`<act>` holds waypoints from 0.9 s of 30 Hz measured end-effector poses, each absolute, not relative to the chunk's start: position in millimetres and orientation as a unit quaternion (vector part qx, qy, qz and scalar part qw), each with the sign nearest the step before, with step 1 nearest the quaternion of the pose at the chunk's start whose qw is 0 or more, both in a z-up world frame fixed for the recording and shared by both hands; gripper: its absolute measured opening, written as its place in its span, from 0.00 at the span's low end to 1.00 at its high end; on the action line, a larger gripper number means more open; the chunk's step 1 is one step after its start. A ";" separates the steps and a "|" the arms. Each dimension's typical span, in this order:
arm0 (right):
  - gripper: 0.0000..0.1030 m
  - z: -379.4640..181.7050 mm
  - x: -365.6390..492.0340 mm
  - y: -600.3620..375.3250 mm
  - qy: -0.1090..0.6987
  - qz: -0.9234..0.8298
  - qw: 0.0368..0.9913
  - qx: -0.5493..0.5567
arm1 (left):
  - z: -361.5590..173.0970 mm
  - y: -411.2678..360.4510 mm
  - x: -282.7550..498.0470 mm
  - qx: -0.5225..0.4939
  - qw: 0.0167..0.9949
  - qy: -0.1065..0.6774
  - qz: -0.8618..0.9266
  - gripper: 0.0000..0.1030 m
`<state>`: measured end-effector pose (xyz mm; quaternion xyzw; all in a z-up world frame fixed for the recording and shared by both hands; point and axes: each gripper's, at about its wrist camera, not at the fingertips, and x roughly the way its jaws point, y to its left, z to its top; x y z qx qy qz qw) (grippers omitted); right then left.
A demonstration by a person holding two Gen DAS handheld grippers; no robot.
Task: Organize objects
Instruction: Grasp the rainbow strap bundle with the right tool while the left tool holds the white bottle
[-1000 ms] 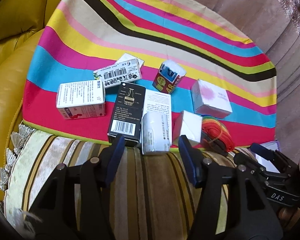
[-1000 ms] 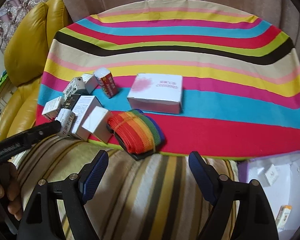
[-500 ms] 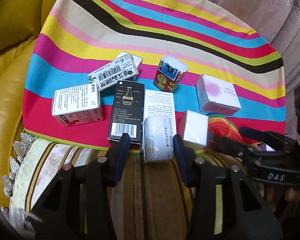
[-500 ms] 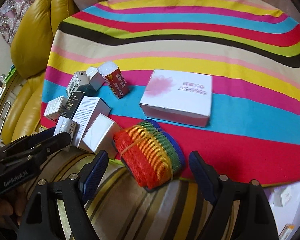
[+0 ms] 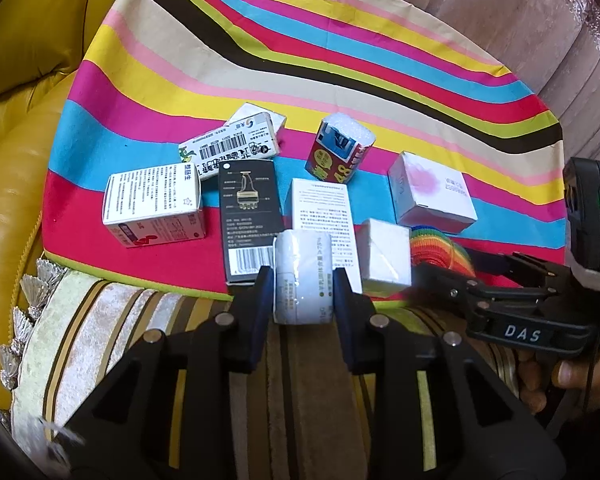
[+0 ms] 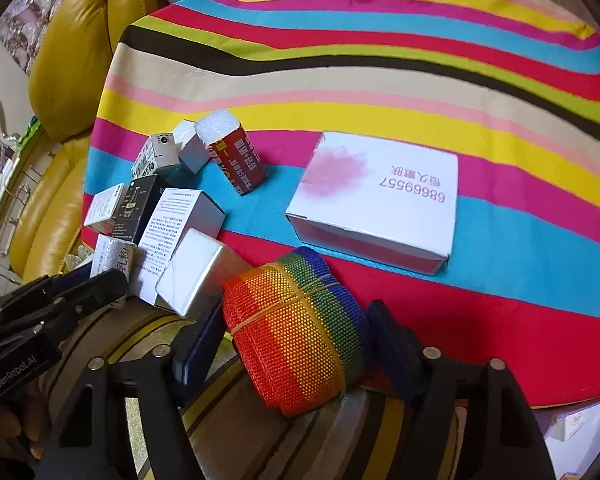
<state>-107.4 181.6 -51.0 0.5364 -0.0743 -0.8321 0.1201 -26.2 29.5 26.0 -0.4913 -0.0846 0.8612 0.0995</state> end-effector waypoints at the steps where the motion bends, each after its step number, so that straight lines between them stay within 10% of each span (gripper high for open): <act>1: 0.69 -49.6 -105.0 180.3 -0.067 -0.835 0.114 0.534 | 25.9 29.7 -26.2 -0.491 0.099 -0.085 0.861 0.33; 27: 0.69 -2.1 0.2 230.4 -0.116 -0.881 -0.007 0.458 | 50.1 111.1 12.1 -0.468 0.235 -0.065 0.850 0.32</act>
